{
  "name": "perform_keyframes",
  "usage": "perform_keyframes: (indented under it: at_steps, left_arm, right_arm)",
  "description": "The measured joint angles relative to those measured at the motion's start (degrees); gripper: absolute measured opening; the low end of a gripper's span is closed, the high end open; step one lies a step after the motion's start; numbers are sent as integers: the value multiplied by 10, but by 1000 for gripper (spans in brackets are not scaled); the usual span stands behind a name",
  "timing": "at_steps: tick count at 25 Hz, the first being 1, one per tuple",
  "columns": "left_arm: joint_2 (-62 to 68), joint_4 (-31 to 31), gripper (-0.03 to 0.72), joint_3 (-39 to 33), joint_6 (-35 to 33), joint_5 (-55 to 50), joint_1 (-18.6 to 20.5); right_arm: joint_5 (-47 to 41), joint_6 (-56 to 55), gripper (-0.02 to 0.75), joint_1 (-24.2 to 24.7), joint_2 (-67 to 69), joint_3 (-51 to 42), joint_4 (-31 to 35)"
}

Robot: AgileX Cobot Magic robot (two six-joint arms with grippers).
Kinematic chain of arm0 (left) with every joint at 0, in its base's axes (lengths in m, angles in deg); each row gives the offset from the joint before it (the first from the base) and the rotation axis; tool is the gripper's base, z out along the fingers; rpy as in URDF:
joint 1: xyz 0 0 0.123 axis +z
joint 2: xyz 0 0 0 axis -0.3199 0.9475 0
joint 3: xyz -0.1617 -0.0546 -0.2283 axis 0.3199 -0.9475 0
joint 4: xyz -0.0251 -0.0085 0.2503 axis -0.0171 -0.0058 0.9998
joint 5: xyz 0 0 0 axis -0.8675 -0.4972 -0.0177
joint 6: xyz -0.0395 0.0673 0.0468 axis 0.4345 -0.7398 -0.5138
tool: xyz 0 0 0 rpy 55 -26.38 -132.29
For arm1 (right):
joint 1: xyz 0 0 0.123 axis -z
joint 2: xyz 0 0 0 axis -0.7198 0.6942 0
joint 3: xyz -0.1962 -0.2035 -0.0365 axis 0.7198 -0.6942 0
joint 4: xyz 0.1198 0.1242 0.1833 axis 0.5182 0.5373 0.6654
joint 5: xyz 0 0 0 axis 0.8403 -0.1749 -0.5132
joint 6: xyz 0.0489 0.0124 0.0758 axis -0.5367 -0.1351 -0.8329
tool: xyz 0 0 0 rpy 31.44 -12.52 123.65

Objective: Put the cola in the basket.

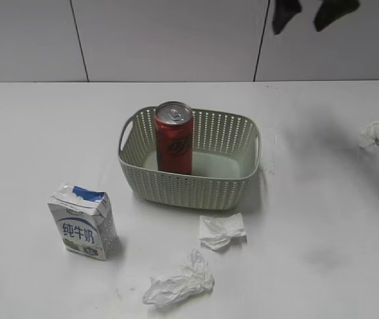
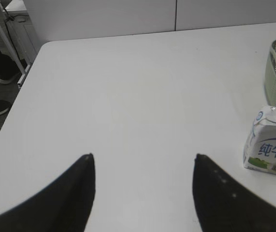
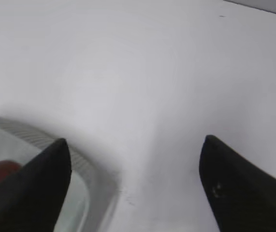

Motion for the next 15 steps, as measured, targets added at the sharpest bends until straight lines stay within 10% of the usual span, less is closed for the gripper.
perform_keyframes:
  at_steps: [8,15]
  left_arm:
    - [0,0,486,0,0,0,0]
    - [0,0,486,0,0,0,0]
  right_arm:
    - [0,-5,596,125,-109,-104,6]
    - [0,19,592,137,-238,-295,10]
